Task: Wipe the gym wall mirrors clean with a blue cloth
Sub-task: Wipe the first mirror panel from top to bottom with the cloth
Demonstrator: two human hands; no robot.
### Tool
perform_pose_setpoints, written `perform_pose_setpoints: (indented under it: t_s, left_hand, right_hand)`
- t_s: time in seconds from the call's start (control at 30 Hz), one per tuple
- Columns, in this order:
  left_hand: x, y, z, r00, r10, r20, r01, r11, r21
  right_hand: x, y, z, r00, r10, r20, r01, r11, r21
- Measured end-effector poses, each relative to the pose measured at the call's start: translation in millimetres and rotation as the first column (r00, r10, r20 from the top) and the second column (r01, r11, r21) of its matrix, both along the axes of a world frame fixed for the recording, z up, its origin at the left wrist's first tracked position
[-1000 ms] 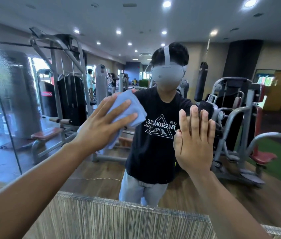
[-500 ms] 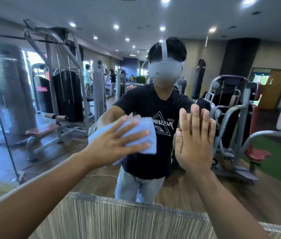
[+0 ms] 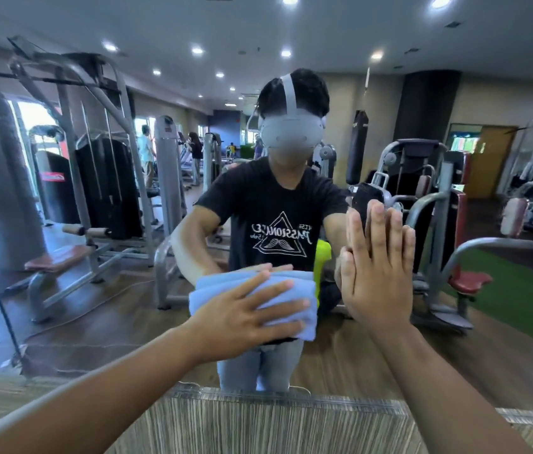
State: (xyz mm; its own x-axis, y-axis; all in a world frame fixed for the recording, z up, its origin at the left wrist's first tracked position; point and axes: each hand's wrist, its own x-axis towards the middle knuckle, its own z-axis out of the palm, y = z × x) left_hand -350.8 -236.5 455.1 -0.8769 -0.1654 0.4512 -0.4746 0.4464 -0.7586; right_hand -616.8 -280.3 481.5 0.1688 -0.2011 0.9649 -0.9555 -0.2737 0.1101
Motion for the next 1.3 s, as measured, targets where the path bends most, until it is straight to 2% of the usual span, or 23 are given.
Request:
perform_pose_setpoints:
  t_s: [0.17,0.3,0.4,0.57,0.77,0.97,1.1,1.2,1.3]
  left_hand:
    - [24.3,4.3,39.5,0.979,0.035,-0.202,-0.035,0.999,0.002]
    - [10.7,2.0,92.3,0.933,0.037,-0.358,-0.054,0.998,-0.036]
    - [-6.2,-3.1,105.5,0.899,0.028,-0.438,-0.062,0.996,-0.062]
    - [-18.6,-4.0,104.8,0.888,0.029,-0.458,-0.074,0.994,-0.081]
    - [-36.8,-2.4,106.9,0.875,0.039,-0.482,-0.098,0.990,-0.097]
    - [-98.8,-12.9,108.4,0.876,0.006,-0.482,-0.075,0.989,-0.124]
    - [-131.6,-17.0,72.4,0.916,-0.029,-0.401,-0.017,0.994,-0.110]
    - [-142.3,-16.9,15.8,0.987,0.006,-0.160,-0.012,0.999,-0.035]
    - [-131.9,-15.6,-3.9,0.999,0.030,0.017,-0.030,0.999,-0.012]
  right_hand:
    - [2.2,2.6,1.6,1.000,-0.019,0.011,0.018,1.000,0.024]
    - [1.3,4.8,3.1,1.000,-0.013,0.008,0.013,0.999,0.043]
    - [0.5,5.9,4.5,1.000,-0.015,0.013,0.014,0.999,0.041]
    - [-4.9,3.4,3.9,1.000,-0.016,-0.019,0.016,1.000,-0.025]
    - [-16.1,6.1,7.1,0.993,0.100,-0.055,-0.100,0.995,-0.009]
    - [-72.0,7.8,8.5,0.988,0.149,-0.039,-0.149,0.989,-0.018]
    - [-114.3,5.0,7.2,0.995,0.097,-0.024,-0.098,0.994,-0.041]
    - [-145.2,-1.6,6.0,0.998,0.065,-0.006,-0.065,0.998,-0.007]
    - [-158.8,-9.3,5.1,0.998,0.059,-0.023,-0.058,0.997,0.051]
